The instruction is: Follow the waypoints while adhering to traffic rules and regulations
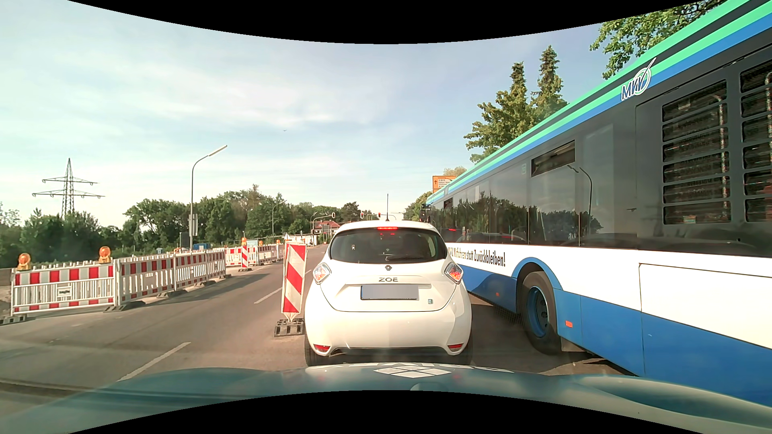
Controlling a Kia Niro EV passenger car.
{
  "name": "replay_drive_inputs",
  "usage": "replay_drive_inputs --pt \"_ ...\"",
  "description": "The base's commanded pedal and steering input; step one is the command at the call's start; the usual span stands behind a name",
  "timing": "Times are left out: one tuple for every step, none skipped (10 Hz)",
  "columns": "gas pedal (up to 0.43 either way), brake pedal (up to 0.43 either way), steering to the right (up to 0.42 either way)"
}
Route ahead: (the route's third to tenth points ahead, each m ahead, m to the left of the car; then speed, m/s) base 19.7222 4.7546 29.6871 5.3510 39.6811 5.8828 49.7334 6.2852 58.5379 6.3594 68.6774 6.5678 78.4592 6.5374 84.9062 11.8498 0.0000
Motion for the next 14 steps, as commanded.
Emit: replay_drive_inputs --pt "0.0 0.274 -0.021" --pt "0.0 0.274 -0.021" --pt "0.0 0.274 -0.021" --pt "0.0 0.274 -0.021" --pt "0.0 0.274 -0.021" --pt "0.0 0.274 -0.022" --pt "0.0 0.274 -0.021" --pt "0.0 0.274 -0.021" --pt "0.0 0.274 -0.021" --pt "0.0 0.274 -0.021" --pt "0.0 0.274 -0.021" --pt "0.0 0.274 -0.022" --pt "0.0 0.268 -0.021" --pt "0.0 0.268 -0.021"
